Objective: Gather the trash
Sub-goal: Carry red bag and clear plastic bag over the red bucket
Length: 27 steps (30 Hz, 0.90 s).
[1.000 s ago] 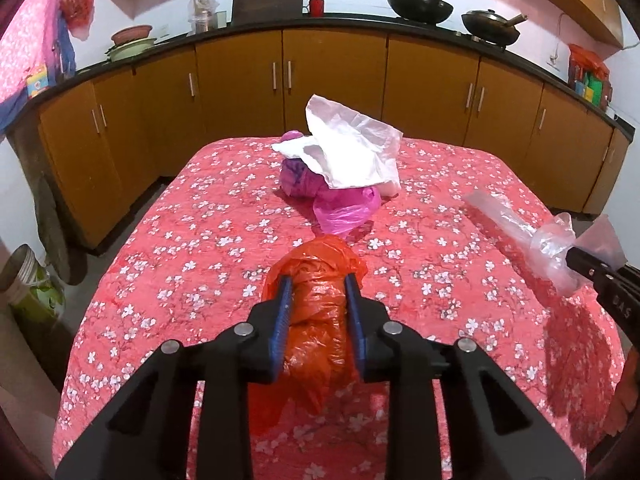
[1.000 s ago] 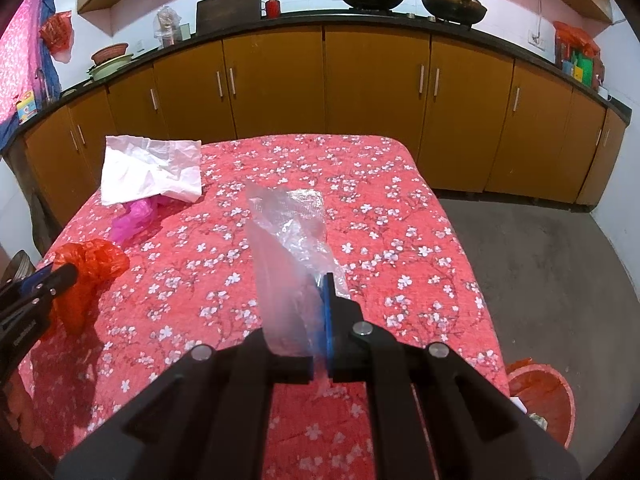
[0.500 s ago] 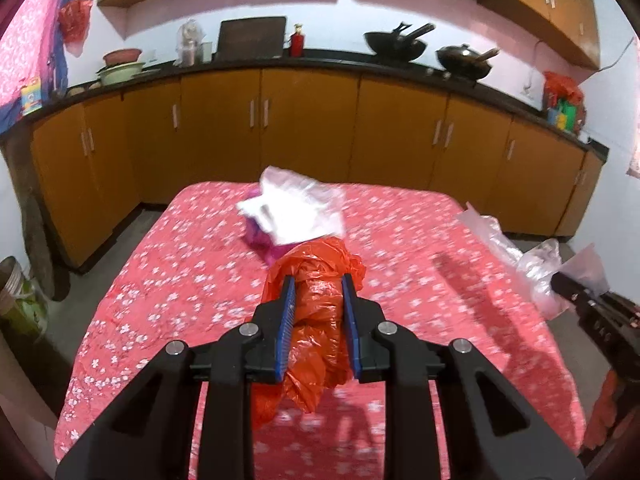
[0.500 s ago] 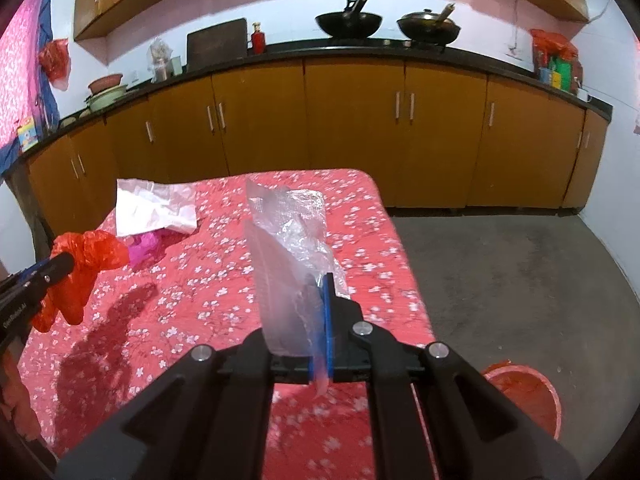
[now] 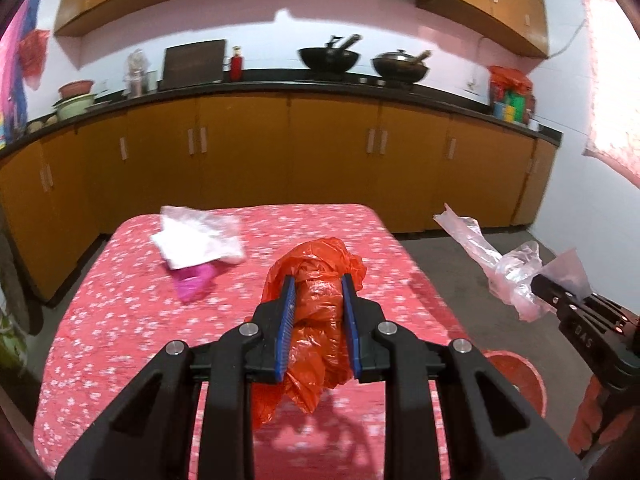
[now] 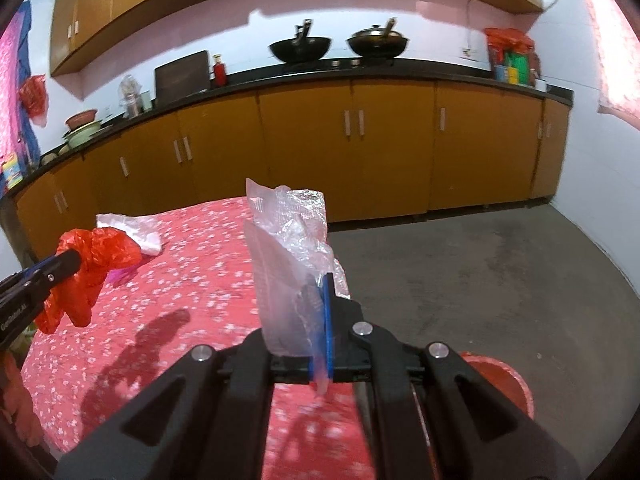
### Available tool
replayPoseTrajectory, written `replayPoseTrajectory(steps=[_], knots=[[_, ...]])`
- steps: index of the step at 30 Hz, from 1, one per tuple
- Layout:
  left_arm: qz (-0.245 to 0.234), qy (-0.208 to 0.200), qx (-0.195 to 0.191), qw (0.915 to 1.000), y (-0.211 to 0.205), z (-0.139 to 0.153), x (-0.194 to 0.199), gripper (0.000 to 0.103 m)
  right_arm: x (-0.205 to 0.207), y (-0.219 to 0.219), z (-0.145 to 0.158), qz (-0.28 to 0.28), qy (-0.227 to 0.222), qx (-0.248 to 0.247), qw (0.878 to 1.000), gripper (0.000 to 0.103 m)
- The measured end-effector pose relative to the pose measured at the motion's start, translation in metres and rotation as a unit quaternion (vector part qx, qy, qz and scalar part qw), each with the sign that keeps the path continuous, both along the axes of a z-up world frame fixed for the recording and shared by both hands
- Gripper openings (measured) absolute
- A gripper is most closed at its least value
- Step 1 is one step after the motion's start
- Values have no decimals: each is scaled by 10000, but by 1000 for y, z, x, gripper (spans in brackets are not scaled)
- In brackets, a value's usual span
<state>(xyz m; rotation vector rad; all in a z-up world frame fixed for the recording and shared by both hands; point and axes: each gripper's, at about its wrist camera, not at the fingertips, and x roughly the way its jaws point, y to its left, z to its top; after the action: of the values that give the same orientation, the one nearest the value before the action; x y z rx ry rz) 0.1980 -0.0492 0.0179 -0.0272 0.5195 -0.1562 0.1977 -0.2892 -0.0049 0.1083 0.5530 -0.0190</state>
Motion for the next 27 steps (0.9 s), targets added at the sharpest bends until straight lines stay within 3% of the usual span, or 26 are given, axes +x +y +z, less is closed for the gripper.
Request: replayPoseTrajectory(steps=[12, 19, 27], knots=[[-970, 126, -82, 9952, -100, -8, -9, 23, -38, -94, -19, -775, 54, 9, 9970, 5], [-1604, 379, 17, 9863, -176, -35, -21, 23, -67, -166, -55, -1423, 374, 73, 9891, 5], [-2275, 886, 220, 9695, -255, -81, -28, 23, -92, -224, -117, -1838, 937, 406, 9777, 5]])
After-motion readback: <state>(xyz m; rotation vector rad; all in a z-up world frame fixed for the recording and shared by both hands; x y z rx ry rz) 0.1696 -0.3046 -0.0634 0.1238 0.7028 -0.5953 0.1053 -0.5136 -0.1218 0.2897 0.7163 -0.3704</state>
